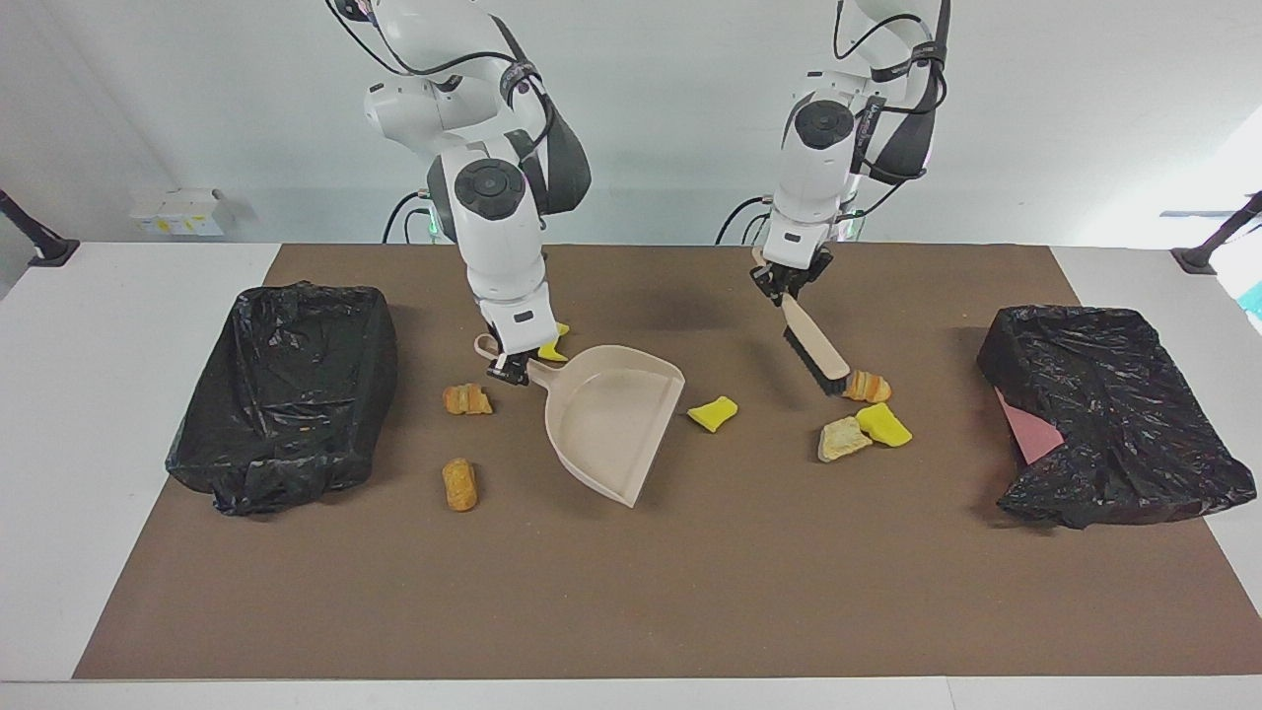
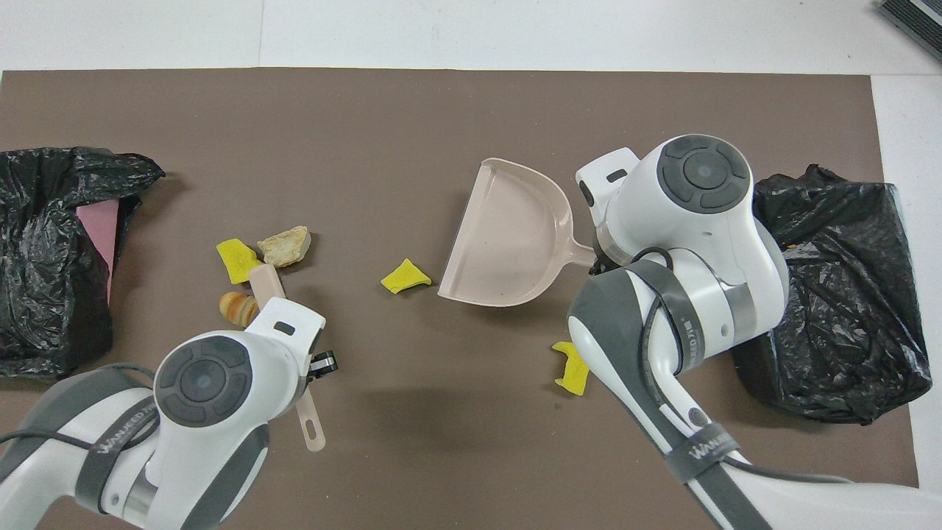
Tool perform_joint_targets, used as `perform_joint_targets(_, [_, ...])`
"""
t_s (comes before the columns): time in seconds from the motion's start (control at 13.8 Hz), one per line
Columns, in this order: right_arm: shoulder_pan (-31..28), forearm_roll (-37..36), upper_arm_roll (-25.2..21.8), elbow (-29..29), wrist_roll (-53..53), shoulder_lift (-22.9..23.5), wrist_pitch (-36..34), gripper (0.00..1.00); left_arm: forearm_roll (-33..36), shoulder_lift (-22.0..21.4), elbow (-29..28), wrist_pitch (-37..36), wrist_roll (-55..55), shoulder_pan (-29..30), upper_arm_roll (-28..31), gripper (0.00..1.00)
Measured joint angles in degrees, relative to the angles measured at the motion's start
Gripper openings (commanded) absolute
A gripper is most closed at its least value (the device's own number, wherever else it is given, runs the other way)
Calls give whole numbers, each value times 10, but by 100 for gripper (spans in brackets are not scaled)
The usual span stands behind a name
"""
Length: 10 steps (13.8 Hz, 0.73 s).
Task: Sweep and dump trash in bin
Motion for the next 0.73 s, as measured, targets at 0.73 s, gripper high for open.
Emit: perform_joint_targets(0.73, [10, -41, 4, -42, -148, 33, 82, 0, 27, 41, -23, 24, 212, 168, -2, 0])
